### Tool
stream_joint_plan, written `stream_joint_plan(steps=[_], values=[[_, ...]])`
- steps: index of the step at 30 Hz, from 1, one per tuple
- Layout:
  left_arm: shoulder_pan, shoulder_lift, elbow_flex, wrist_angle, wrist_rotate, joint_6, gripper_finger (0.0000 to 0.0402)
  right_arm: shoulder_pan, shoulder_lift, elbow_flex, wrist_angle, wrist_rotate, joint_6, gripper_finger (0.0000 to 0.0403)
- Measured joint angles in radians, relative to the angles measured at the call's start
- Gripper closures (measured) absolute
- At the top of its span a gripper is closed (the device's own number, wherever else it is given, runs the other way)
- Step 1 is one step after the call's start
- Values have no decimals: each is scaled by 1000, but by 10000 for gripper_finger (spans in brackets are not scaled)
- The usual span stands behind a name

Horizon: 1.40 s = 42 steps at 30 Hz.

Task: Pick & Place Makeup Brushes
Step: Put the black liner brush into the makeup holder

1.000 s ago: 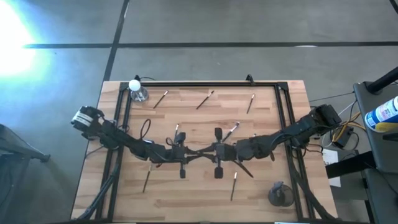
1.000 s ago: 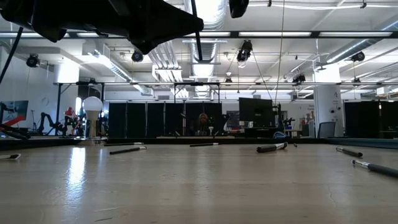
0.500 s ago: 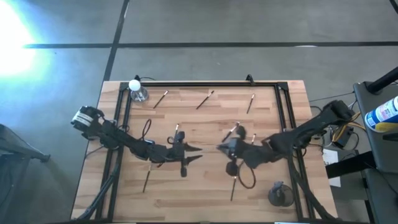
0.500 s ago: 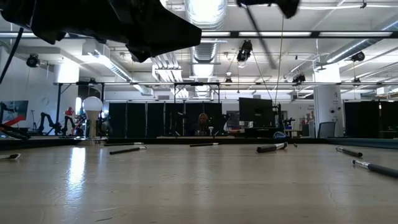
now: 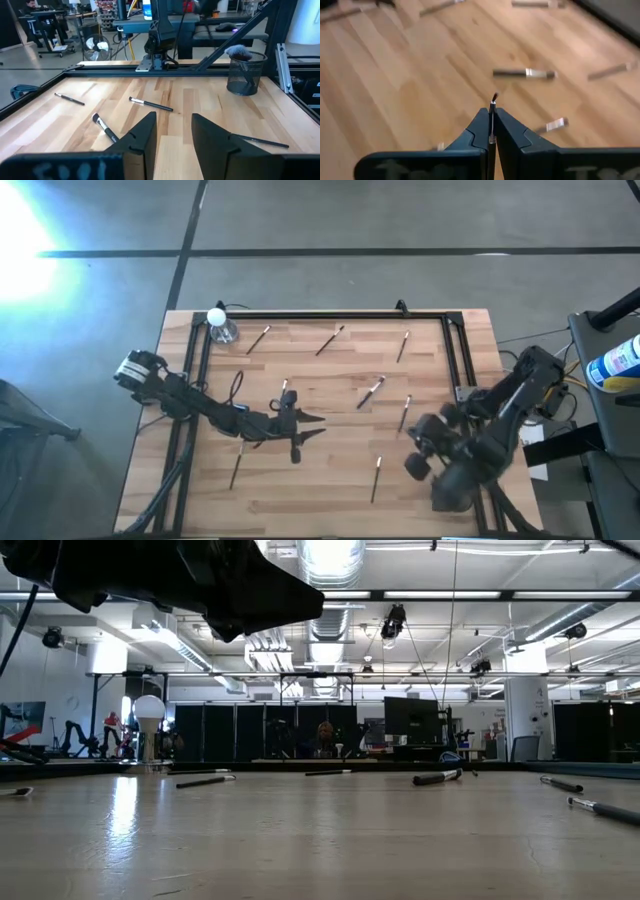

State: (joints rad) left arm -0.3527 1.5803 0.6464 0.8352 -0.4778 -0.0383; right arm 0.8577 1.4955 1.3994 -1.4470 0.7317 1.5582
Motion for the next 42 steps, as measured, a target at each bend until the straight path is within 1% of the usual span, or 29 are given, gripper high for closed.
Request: stream_joint_plan(steps=[3,6,11,16,21,29,32,38,42], values=[[0,0,0,-5,0,0,285,69,45,44,-72,-51,121,391],[0,0,0,-6,1,0,285,134,90,79,-104,-89,201,392],[0,0,0,-26,1,1,285,232,161,127,-123,-139,282,392],[0,-1,0,-38,1,3,285,307,201,173,-124,-148,335,392],[0,-1,0,-41,1,3,285,330,220,158,-125,-134,397,391],[0,-1,-8,-51,1,3,285,361,254,73,-125,-160,493,391],[2,-1,-11,-51,1,3,285,383,269,50,-126,-187,541,390],[6,-1,-11,-51,1,3,285,426,299,46,-124,-191,608,390],[7,-1,-11,-51,1,3,285,433,318,46,-124,-191,626,390]])
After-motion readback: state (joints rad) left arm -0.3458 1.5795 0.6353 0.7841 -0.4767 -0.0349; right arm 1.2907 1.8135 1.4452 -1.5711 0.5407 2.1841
